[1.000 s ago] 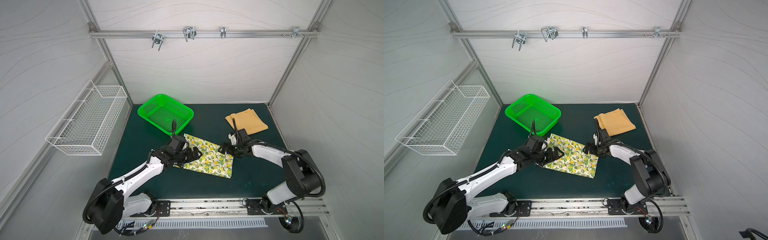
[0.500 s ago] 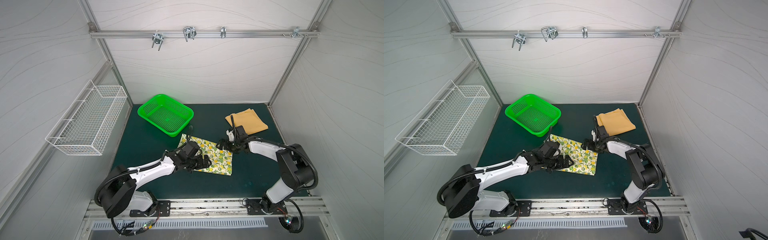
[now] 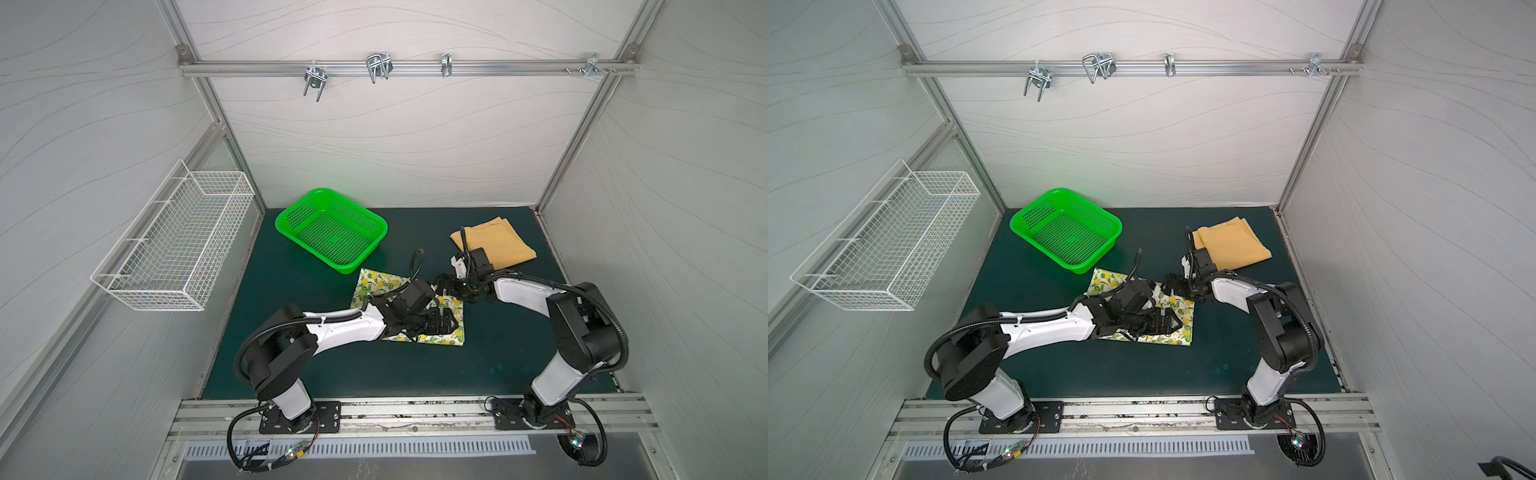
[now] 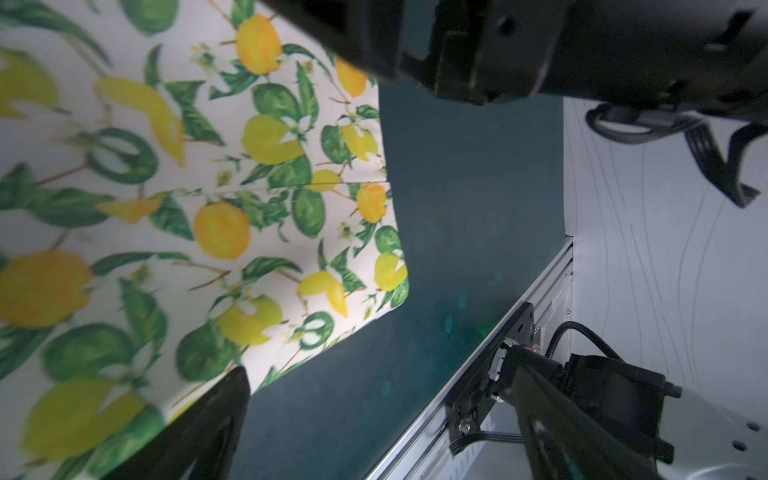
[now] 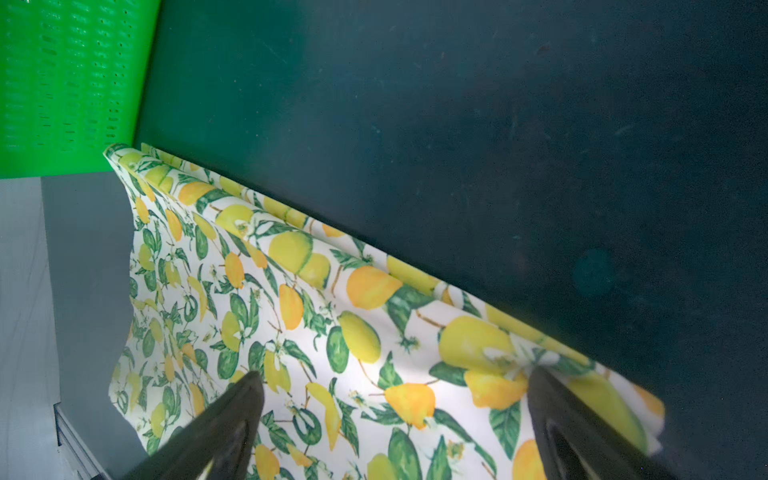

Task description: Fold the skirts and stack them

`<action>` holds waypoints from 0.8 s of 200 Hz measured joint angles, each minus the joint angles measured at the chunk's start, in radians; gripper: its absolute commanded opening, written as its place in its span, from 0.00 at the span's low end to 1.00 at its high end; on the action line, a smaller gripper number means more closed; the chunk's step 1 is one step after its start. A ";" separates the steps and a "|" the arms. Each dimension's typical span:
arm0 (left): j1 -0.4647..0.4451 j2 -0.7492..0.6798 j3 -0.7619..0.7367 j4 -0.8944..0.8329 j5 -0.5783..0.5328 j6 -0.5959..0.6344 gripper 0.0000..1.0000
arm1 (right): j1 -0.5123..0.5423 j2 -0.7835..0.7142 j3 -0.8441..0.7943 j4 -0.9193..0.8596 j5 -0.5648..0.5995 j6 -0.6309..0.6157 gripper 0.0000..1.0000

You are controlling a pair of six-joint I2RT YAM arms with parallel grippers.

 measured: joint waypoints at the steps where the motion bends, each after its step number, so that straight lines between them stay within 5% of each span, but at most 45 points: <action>1: -0.001 0.003 0.002 0.002 0.000 0.000 0.99 | 0.000 0.000 0.000 0.000 0.000 0.000 0.99; 44: -0.036 0.132 0.056 0.077 0.017 -0.018 0.99 | 0.000 0.000 0.000 -0.002 0.000 -0.006 0.99; 160: -0.047 0.122 -0.038 0.209 -0.005 -0.037 0.99 | -0.010 0.001 0.000 -0.003 0.003 -0.008 0.99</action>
